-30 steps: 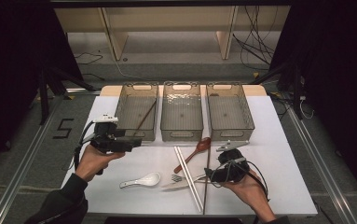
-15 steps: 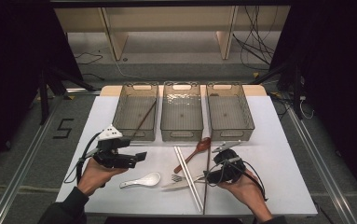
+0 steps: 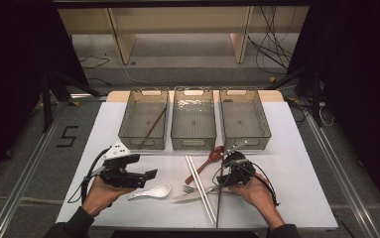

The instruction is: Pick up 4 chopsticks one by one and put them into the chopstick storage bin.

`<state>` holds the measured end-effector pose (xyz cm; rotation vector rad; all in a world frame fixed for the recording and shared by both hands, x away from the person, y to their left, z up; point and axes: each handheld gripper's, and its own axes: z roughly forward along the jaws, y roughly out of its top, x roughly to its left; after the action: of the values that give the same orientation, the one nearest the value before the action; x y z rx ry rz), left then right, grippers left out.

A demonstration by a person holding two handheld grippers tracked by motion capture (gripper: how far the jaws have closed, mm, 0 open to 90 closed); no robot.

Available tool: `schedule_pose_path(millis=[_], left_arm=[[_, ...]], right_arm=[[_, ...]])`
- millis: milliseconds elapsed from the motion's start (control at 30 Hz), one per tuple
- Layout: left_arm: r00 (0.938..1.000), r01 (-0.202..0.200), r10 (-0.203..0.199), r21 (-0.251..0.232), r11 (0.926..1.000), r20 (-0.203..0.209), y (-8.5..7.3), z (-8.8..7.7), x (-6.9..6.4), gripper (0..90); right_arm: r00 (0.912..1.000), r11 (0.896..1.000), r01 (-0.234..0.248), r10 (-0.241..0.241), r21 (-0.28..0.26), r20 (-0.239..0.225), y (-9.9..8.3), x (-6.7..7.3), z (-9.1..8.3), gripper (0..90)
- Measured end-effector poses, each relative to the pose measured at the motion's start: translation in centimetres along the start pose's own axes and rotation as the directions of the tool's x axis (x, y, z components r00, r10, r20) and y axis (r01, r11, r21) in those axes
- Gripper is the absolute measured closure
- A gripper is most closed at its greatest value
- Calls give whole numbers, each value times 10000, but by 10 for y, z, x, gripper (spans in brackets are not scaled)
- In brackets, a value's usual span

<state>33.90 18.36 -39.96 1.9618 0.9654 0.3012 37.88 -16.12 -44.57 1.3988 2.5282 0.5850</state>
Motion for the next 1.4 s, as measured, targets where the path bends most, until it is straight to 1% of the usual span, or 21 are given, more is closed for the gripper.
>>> schedule_pose_path(millis=[133, 200, 333, 400, 533, 633, 733, 800, 1033, 1067, 1333, 1400], left_arm=[[10000, 50, -50, -89, 9999, 28, -3, -1, -2, 157], [10000, 48, -48, -45, 10000, 0, -4, -1, -2, 157], [9999, 4, -4, 7, 10000, -113, -7, -1, -2, 157], [9998, 99, -100, -50, 9999, -172, -8, -2, -1, 157], [9997, 179, -180, -55, 9998, -143, -9, -2, 0, 158], [9998, 146, -146, 24, 9999, -110, -10, -1, 0, 158], [9999, 130, -130, 0, 9999, -107, -10, -1, -1, 158], [9999, 136, -137, -13, 9999, -88, -9, -1, 0, 158], [9997, 239, -239, -81, 9997, -66, -9, -1, 1, 158], [9997, 231, -232, -77, 9997, -63, -9, -1, 1, 159], [9997, 260, -260, -90, 9996, -3, -9, 0, 0, 158], [9997, 264, -264, -89, 9996, 14, -9, 0, 0, 158]], right_arm=[[9998, 9998, -43, 47, 198, -197, 4, -2, 5, 390], [9996, 9996, -31, 39, 283, -265, 6, -1, 7, 399], [9995, 9989, -31, 45, 459, -299, 9, -1, 11, 433], [9995, 9981, 26, -7, 621, -309, 10, 0, 12, 445], [9995, 9969, -25, 51, 791, -322, 10, -1, 15, 482], [9994, 9955, 5, 28, 949, -349, 11, -2, 16, 520], [9996, 9932, 38, -4, 1168, -285, 10, -4, 17, 577], [9998, 9925, 99, -74, 1222, -208, 10, -6, 17, 614], [9999, 9890, -131, 128, 1471, 29, 7, -18, 14, 746], [9997, 9889, -189, 169, 1475, 150, 7, -19, 14, 755], [9975, 9853, -527, 441, 1626, 558, 3, -33, 12, 830], [9970, 9845, -503, 396, 1679, 668, 2, -36, 11, 847]])
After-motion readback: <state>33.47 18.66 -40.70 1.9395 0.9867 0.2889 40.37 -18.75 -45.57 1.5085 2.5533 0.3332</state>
